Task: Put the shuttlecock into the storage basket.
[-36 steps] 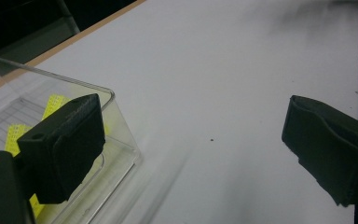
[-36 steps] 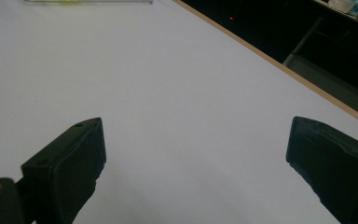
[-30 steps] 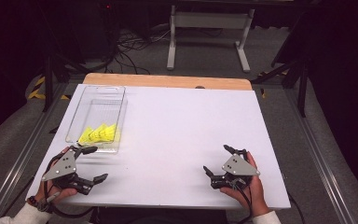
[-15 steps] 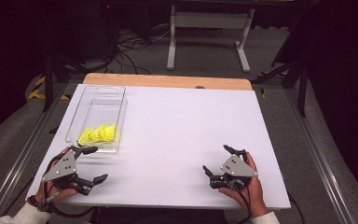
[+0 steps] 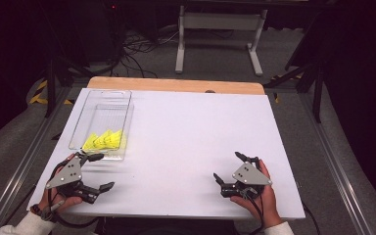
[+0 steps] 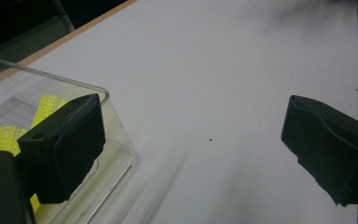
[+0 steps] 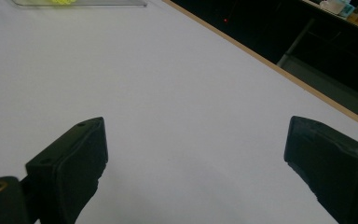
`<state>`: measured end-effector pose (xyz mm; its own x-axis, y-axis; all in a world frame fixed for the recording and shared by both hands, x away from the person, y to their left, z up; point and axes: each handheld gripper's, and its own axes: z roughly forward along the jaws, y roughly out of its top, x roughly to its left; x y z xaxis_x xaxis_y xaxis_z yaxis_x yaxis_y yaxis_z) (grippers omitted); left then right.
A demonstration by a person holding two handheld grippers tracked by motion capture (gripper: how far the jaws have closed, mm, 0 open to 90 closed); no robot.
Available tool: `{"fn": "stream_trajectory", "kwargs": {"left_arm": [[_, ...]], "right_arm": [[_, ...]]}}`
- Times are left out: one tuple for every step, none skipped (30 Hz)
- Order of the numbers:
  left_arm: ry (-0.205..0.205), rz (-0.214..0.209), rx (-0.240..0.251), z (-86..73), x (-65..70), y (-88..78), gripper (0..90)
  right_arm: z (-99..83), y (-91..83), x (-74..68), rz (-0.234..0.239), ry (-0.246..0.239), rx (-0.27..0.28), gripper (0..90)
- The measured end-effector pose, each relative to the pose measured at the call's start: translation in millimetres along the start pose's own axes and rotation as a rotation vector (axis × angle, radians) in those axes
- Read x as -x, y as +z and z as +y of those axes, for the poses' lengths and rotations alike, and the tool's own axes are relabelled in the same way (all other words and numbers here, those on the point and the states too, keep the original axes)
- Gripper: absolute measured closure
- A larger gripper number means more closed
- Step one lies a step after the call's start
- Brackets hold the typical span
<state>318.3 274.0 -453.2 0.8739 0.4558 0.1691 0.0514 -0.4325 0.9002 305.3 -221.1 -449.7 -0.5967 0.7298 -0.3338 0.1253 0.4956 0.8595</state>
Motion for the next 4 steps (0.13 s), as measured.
{"fn": "stream_trajectory", "kwargs": {"left_arm": [[0.001, 0.001, -0.002, 0.0, -0.1, 0.1, 7.0], [0.0, 0.002, -0.004, 0.2, -0.4, 0.2, 7.0], [0.001, 0.006, -0.006, 0.3, -1.2, 0.6, 7.0], [0.001, 0.006, -0.006, 0.3, -1.2, 0.6, 7.0]], "right_arm": [[-0.1, 0.2, -0.1, 0.002, 0.001, -0.001, 7.8], [-0.1, 0.4, -0.4, 0.006, 0.001, -0.004, 8.9], [-0.3, 0.6, -0.7, 0.008, -0.001, -0.005, 9.2], [-0.3, 1.1, -0.8, 0.01, -0.004, -0.007, 9.2]]}}
